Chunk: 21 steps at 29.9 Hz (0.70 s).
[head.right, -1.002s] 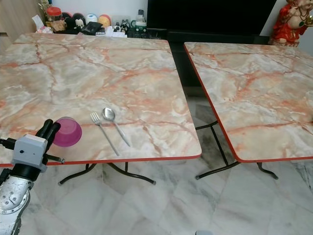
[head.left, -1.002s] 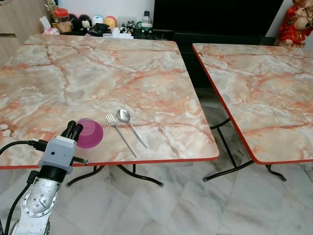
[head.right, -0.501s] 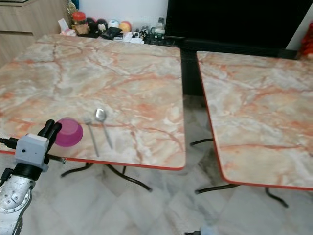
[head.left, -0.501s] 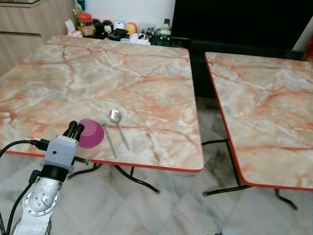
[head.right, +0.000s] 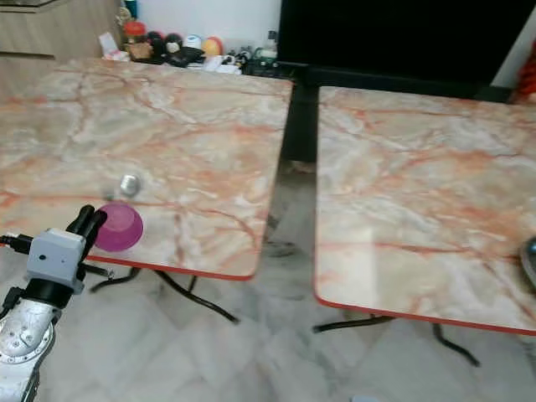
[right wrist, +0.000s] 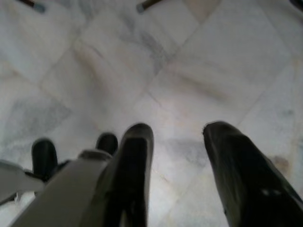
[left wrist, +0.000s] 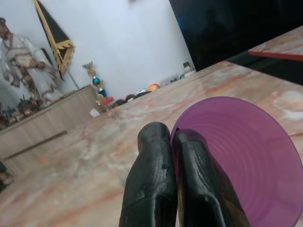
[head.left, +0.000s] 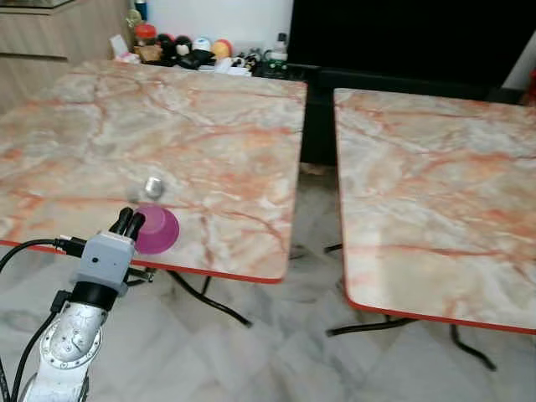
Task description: Setting the table
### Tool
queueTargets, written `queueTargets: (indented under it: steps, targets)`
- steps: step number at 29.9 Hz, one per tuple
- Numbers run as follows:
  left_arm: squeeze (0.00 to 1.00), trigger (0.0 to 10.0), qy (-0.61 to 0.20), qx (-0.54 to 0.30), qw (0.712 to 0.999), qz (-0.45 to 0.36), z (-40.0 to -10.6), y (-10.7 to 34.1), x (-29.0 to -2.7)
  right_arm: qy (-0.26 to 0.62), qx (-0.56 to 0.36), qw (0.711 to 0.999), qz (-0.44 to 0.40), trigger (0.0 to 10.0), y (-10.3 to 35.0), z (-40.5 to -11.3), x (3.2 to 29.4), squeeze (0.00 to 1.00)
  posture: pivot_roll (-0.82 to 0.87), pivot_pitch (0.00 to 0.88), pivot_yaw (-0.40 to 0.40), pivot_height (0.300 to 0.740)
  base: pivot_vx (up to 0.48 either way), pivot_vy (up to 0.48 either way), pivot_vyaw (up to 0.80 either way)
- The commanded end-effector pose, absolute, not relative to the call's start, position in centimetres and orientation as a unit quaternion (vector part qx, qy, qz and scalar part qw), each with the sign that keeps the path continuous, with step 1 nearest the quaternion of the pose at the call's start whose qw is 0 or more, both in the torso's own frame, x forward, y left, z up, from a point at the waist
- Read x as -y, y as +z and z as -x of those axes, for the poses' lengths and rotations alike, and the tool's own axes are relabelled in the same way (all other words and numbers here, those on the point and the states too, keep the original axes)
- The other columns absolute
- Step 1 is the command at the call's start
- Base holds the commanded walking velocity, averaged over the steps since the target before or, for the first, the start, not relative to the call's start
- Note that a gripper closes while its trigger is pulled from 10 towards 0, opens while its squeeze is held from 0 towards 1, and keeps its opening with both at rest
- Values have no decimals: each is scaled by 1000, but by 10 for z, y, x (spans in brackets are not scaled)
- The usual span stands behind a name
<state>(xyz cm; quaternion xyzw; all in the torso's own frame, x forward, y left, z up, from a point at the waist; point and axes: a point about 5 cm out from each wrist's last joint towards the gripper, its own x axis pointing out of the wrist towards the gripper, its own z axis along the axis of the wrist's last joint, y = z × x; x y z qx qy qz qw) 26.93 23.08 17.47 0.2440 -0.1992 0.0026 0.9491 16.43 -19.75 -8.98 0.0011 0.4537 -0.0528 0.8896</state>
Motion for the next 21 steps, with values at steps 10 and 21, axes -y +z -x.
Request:
queueTargets:
  steps: [10,21]
  targets:
    - [0,10000,-2,205,941,-268,-269,181,-233,-45,-458,888,-8,10000,-92,-163,189,0,138,136,-48,740,0,-472,0]
    - [0,10000,-3,203,940,-274,-269,182,-236,-50,-459,887,-9,10000,-92,-161,193,0,140,136,-47,740,0,-472,0]
